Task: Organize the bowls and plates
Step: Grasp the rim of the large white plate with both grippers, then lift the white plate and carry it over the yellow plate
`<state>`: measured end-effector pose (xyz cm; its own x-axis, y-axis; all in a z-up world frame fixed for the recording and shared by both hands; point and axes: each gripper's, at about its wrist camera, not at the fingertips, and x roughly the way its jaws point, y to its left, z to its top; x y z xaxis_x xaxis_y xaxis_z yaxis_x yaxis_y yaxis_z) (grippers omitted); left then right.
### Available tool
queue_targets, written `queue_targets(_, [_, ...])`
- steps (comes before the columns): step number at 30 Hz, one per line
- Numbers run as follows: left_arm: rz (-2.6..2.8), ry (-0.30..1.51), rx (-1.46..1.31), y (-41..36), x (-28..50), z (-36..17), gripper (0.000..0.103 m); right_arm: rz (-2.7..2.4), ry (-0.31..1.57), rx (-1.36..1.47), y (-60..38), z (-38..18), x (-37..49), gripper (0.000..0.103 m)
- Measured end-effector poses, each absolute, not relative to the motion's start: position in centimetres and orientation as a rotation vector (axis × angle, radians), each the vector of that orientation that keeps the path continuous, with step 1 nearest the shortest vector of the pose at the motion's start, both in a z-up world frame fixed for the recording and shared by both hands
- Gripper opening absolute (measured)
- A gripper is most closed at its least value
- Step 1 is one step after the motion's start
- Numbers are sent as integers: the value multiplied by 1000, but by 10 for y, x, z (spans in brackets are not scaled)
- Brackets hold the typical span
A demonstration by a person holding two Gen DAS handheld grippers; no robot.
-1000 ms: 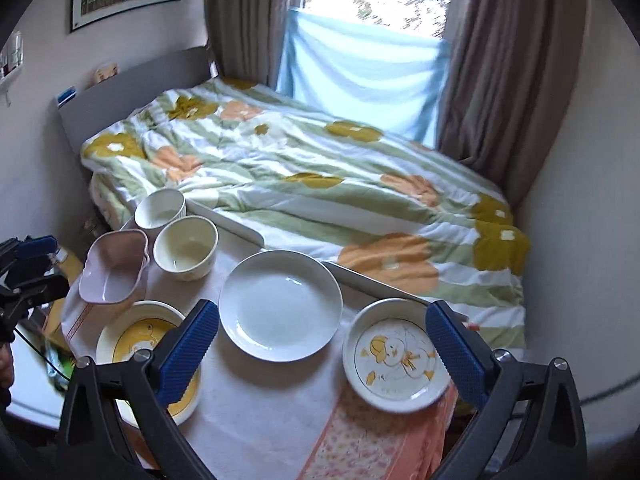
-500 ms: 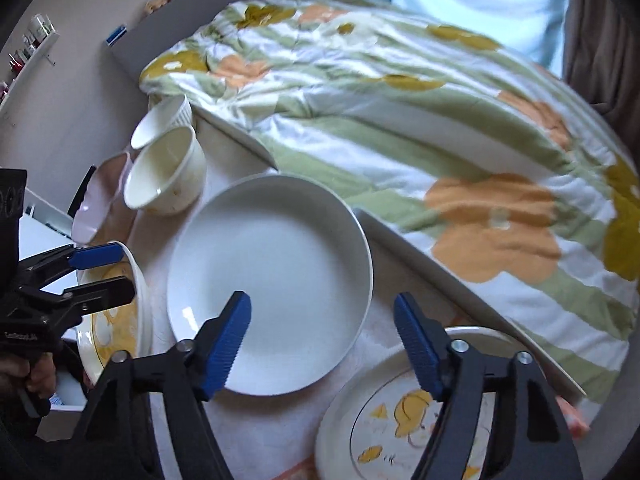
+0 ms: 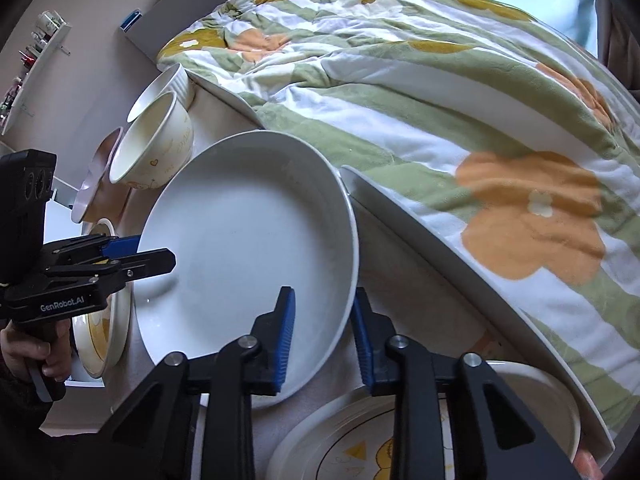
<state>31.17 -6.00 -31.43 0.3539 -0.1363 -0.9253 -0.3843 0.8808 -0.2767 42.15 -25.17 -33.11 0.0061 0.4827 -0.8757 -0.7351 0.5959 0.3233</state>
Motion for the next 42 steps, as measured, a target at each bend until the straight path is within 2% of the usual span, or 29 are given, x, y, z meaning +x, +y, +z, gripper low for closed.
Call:
queue_targets(15, [194, 1195, -338, -78, 315, -311, 28, 944, 1164, -295, -250, -331, 414, 20])
queue_targets(24, [209, 1145, -272, -77, 313, -289, 28, 935, 1092, -326, -249, -319, 403, 20])
queue_targets(33, [181, 1110, -251, -71, 296, -258, 28, 907, 1057, -288, -252, -292, 387, 19])
queue_targets(42, [75, 1084, -245, -49, 249, -225, 28, 808, 1022, -236, -245, -251, 333, 19])
